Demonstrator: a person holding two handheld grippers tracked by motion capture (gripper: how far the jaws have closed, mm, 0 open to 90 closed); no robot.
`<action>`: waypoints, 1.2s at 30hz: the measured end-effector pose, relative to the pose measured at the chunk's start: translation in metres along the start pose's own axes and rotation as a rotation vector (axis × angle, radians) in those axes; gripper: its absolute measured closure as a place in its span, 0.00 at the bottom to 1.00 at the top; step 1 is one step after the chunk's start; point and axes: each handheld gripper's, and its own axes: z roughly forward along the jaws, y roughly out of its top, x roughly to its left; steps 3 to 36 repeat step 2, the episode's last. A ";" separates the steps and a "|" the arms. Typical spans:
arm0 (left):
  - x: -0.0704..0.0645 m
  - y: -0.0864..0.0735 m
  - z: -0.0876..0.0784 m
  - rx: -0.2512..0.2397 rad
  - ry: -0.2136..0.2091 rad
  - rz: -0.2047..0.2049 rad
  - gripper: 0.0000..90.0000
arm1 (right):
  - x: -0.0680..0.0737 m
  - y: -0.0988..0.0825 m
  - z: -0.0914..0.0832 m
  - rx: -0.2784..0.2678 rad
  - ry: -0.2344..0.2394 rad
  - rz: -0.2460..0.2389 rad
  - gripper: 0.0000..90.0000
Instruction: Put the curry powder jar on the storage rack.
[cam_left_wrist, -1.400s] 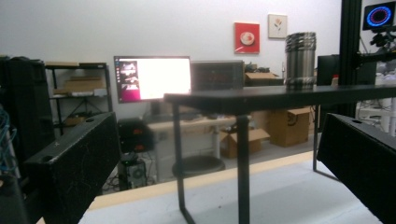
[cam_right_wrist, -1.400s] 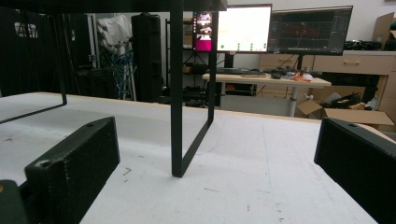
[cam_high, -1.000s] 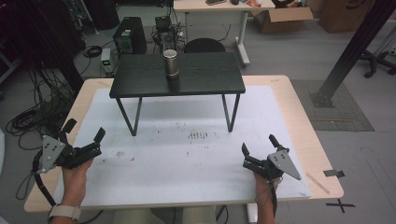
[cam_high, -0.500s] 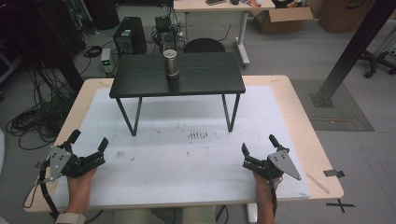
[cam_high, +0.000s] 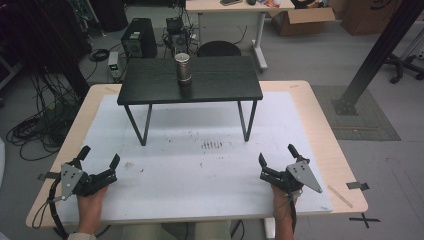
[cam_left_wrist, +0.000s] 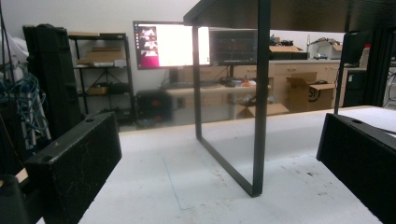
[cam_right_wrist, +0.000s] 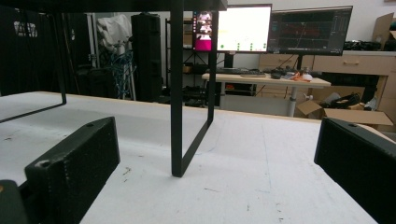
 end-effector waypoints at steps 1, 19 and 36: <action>0.000 0.000 0.000 0.000 0.001 0.000 0.00 | 0.000 0.000 0.000 0.001 0.000 0.000 0.00; 0.000 0.000 0.000 0.000 0.002 0.000 0.00 | 0.000 0.000 0.000 0.000 0.000 -0.001 0.00; 0.000 0.000 0.000 0.000 0.002 0.000 0.00 | 0.000 0.000 0.000 0.000 0.000 -0.001 0.00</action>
